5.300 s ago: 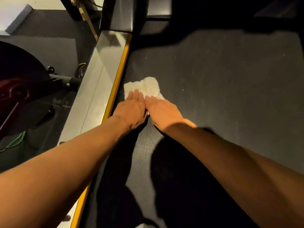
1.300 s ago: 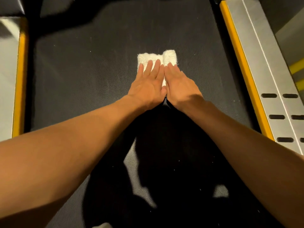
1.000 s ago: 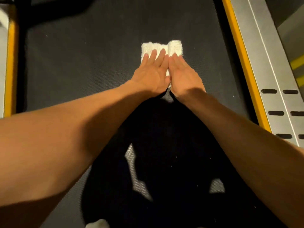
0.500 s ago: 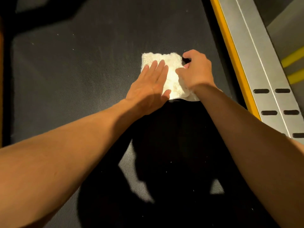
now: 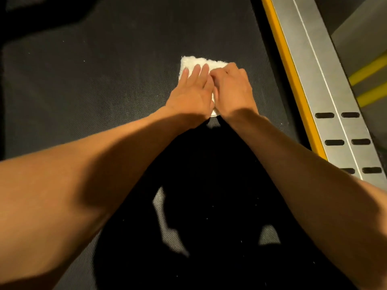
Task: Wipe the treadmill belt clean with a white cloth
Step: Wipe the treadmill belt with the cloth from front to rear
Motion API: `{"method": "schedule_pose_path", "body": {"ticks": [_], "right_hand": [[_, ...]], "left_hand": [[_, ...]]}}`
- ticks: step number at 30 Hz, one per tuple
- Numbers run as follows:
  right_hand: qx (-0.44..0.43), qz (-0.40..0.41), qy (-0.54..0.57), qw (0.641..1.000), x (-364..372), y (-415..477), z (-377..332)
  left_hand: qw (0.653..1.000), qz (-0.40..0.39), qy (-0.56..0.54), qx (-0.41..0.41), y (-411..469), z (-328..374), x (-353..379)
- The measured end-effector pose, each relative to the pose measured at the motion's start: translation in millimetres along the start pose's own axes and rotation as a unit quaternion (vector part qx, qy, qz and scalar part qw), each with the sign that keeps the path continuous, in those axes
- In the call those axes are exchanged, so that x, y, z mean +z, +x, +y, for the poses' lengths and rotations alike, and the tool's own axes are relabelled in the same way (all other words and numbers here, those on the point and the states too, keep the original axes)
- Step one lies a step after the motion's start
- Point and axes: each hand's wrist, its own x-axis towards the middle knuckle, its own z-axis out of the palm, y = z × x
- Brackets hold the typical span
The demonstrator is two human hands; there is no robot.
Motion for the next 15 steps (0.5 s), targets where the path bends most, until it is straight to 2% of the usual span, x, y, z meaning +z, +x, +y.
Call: {"method": "schedule_pose_path", "body": {"ticks": [4,7,13,15], "right_hand": [[0.012,0.003,0.022,1.0,4,-29,2],[0.019,0.004,0.008,1.0,3,-20,12],[0.022,-0.005,-0.023,0.999,-5,-9,22],[0.028,-0.02,-0.028,0.999,-2,-27,26]], "left_hand": [[0.997,0.056,-0.003,0.048,-26,11,20],[0.999,0.027,0.009,0.042,-22,9,15],[0.996,0.033,-0.087,0.011,-8,16,-8],[0.992,0.09,-0.081,0.047,-22,19,3]]}}
